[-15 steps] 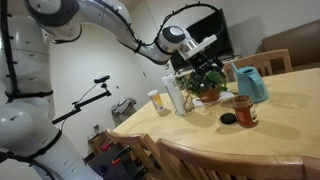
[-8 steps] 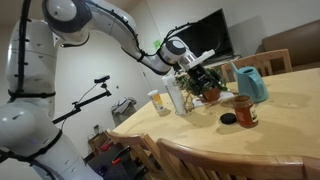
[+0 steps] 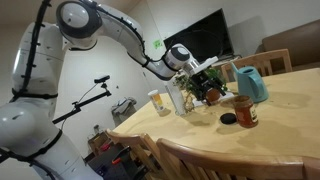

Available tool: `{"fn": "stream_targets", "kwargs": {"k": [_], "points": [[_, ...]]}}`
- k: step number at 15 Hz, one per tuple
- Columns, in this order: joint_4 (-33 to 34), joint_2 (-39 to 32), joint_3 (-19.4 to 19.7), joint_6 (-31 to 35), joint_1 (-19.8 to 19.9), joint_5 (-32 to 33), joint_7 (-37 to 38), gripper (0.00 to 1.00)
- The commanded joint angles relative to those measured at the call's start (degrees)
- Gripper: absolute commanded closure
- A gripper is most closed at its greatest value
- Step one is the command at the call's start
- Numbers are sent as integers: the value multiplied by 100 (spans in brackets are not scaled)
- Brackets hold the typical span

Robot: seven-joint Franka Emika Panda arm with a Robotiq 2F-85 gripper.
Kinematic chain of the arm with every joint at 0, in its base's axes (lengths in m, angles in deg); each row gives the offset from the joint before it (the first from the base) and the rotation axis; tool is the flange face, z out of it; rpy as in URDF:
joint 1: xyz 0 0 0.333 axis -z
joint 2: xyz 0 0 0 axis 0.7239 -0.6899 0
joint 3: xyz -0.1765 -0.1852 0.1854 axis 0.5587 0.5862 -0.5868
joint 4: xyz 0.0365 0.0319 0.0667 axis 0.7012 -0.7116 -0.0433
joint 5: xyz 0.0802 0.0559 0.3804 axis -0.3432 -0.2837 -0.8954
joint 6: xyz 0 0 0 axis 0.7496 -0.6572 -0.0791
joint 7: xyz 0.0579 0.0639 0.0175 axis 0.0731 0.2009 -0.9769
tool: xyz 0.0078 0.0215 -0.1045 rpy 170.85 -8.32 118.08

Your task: Use the black lid to close the jar

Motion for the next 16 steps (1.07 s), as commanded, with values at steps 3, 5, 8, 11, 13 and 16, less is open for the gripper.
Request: {"fn": "stream_targets", "kwargs": {"k": [3,5,8,11,13,16], "points": [[85,-70,-76,-31,68,51,24,0],[95,-70,-76,-31,68,51,23,0],[202,-188,-98,-66,53,62,-57,0],[377,-414,-119,-201,4,52,-86,0],[527,-603,-117,-249,-41,73,-42,0],[859,-909,-146,-374,-50,20,-99,0]]}}
